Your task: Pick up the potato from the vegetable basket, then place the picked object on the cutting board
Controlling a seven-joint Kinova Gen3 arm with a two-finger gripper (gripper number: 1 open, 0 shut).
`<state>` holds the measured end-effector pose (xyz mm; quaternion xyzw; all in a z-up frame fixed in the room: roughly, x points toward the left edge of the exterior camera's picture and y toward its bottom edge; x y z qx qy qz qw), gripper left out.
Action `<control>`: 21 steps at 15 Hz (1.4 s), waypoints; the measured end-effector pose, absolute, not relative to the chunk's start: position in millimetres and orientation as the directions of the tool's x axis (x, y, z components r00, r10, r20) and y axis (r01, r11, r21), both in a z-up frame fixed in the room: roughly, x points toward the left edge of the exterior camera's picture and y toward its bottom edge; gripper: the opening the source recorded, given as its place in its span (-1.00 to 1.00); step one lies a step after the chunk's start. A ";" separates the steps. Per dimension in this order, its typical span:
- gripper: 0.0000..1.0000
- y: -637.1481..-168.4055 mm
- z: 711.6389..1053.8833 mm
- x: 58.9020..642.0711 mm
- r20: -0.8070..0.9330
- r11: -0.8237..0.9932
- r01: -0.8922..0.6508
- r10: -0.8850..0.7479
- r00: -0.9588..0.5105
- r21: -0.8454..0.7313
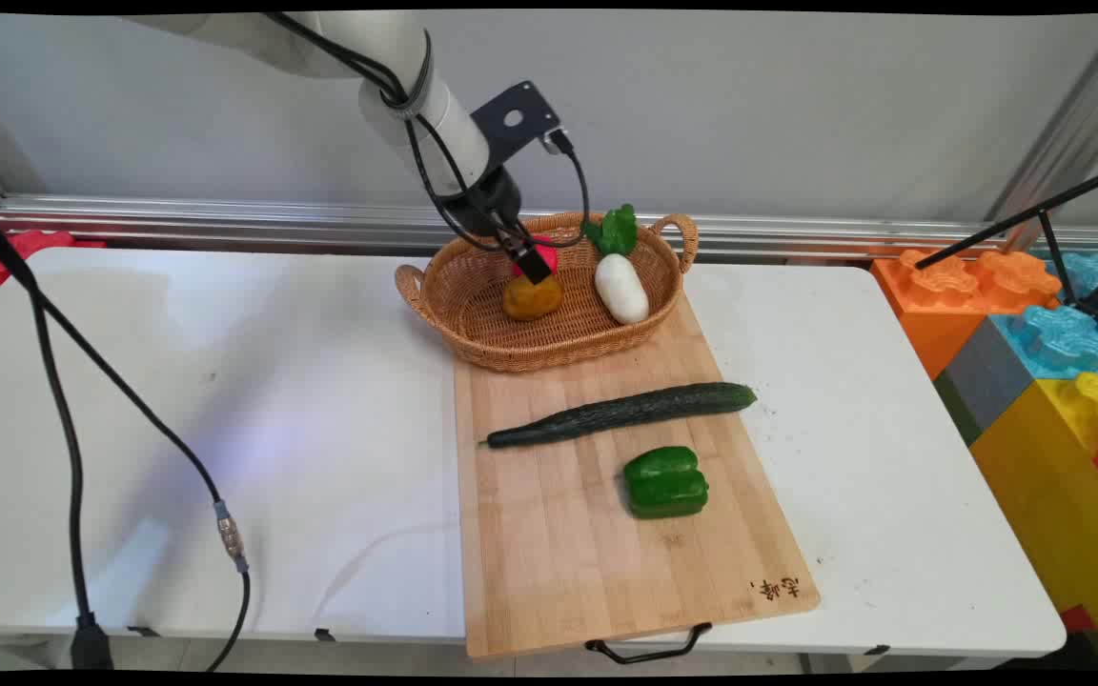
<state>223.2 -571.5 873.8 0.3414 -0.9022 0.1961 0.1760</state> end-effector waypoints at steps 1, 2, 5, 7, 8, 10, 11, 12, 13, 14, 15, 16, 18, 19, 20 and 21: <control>1.00 -575.0 869.0 227.0 0.451 0.673 -0.706 -0.571 -0.687 -0.223; 1.00 -579.0 861.8 230.0 0.450 0.655 -0.727 -0.597 -0.665 -0.205; 1.00 -589.3 837.1 232.3 0.444 0.622 -0.772 -0.659 -0.607 -0.131; 1.00 -596.1 822.7 231.3 0.442 0.612 -0.786 -0.683 -0.582 -0.090; 1.00 -600.3 815.3 231.0 0.441 0.608 -0.791 -0.693 -0.570 -0.069; 1.00 -606.1 807.1 230.4 0.444 0.605 -0.795 -0.701 -0.558 -0.044; 1.00 -607.9 805.2 229.8 0.445 0.606 -0.795 -0.702 -0.555 -0.036; 1.00 -610.5 803.7 229.1 0.448 0.608 -0.793 -0.701 -0.555 -0.031; -1.00 -613.7 804.0 228.7 0.452 0.613 -0.790 -0.696 -0.558 -0.030; -1.00 -615.9 805.8 228.4 0.455 0.617 -0.786 -0.691 -0.561 -0.032; -1.00 -617.3 808.4 228.4 0.456 0.620 -0.783 -0.687 -0.565 -0.036; -1.00 -617.7 810.6 228.9 0.457 0.622 -0.782 -0.685 -0.568 -0.039; -1.00 -617.5 818.0 230.5 0.455 0.626 -0.778 -0.680 -0.575 -0.048; -1.00 -616.2 823.1 231.7 0.452 0.629 -0.776 -0.678 -0.580 -0.054; -1.00 -614.8 827.1 232.6 0.450 0.630 -0.774 -0.676 -0.584 -0.058; -1.00 -611.9 833.5 233.3 0.446 0.633 -0.772 -0.674 -0.589 -0.063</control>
